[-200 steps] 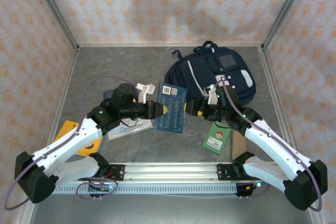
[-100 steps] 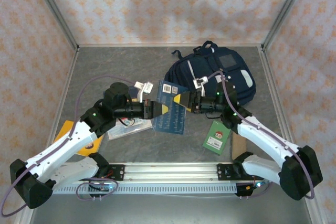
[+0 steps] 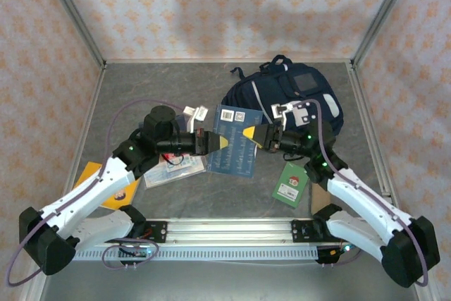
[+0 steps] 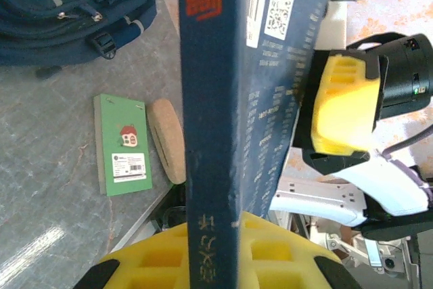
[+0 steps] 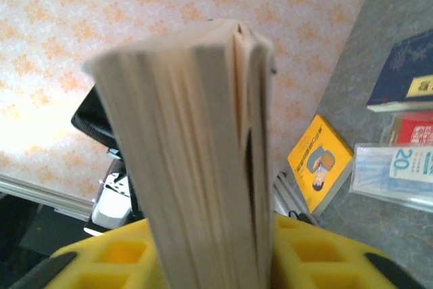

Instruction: Pack the student bag

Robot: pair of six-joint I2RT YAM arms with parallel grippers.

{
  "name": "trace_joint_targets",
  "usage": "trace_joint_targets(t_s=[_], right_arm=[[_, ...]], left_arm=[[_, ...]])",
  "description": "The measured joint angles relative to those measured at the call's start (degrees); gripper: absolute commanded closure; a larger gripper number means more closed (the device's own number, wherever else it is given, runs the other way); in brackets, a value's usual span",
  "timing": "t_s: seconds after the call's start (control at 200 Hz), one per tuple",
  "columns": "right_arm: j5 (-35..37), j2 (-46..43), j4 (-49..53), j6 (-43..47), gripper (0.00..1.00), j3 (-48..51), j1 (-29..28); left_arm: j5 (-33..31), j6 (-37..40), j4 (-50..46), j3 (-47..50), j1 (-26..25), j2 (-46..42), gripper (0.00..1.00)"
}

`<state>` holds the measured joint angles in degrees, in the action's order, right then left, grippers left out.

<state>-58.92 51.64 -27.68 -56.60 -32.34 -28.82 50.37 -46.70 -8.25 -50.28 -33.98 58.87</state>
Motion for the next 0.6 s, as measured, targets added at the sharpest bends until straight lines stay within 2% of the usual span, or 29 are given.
trace_joint_targets(t_s=[0.06,0.11,0.135,0.17,0.29,0.335,0.46,0.601], right_arm=[[0.8,-1.0,1.6,1.0,0.99,0.3,0.1],[1.5,-1.3,3.5,2.4,1.0,0.3,0.3],[1.9,-1.3,4.2,2.6,1.0,0.3,0.3],[2.9,-1.7,6.0,4.0,1.0,0.3,0.3],[8.2,-3.3,10.9,6.6,1.0,0.3,0.3],[11.6,-3.8,11.9,6.4,1.0,0.3,0.4],[21.2,-3.8,11.1,2.6,1.0,0.3,0.5],[31.2,-1.7,6.2,-3.7,1.0,0.1,0.7]], left_arm=[[0.8,0.0,0.2,-0.6,0.0,0.4,1.0],[1.3,-0.1,0.3,-0.8,0.0,0.6,1.0],[1.4,-0.2,0.3,-0.9,0.0,0.7,0.96],[1.6,-0.2,0.2,-1.0,0.0,1.0,0.87],[1.0,-0.7,0.2,-1.4,0.4,2.3,0.46],[0.2,-1.1,0.0,-1.7,0.8,2.4,0.36],[-3.4,-2.0,-1.6,-3.4,2.1,2.4,0.26],[-8.3,-7.4,-0.3,-3.5,3.4,2.1,0.23]])
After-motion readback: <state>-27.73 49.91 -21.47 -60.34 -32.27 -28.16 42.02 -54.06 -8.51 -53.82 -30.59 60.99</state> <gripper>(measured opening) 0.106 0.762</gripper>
